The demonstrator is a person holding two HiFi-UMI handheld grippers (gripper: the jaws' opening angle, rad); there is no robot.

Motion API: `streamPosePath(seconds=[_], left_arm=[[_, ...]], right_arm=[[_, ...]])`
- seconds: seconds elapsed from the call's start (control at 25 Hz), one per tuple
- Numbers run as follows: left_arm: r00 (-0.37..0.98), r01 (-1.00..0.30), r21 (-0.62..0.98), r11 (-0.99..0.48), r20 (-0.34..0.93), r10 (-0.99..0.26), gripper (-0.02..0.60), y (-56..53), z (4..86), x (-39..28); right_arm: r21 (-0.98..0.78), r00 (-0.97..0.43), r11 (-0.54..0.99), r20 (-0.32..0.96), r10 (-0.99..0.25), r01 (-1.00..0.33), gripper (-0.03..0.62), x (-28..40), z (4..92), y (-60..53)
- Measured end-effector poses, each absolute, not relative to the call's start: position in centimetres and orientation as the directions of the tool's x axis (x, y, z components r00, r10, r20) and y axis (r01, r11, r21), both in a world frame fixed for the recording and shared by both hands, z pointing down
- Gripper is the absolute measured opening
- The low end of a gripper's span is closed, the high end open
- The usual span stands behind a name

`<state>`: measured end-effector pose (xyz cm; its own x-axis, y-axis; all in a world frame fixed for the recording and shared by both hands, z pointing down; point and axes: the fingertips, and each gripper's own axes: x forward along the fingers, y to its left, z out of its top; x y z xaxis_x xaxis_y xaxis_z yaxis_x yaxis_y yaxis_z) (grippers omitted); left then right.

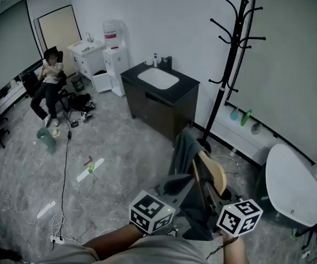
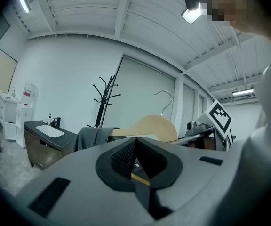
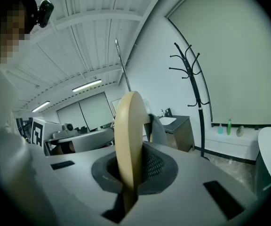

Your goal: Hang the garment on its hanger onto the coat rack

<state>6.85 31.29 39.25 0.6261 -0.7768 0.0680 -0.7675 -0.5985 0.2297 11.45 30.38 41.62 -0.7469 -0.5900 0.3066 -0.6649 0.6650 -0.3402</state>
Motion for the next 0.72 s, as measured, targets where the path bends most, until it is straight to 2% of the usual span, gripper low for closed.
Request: streamPosePath(seconds=[0.72], left_arm=[[0.612,-0.78,0.225,-0.584,0.081,-0.787,0.005,28.9,39.8,8.3]], right_arm=[[-0.368,-0.767,0.673,0.29,-0.573,-0.642,0.017,12.6,41.7,27.7]])
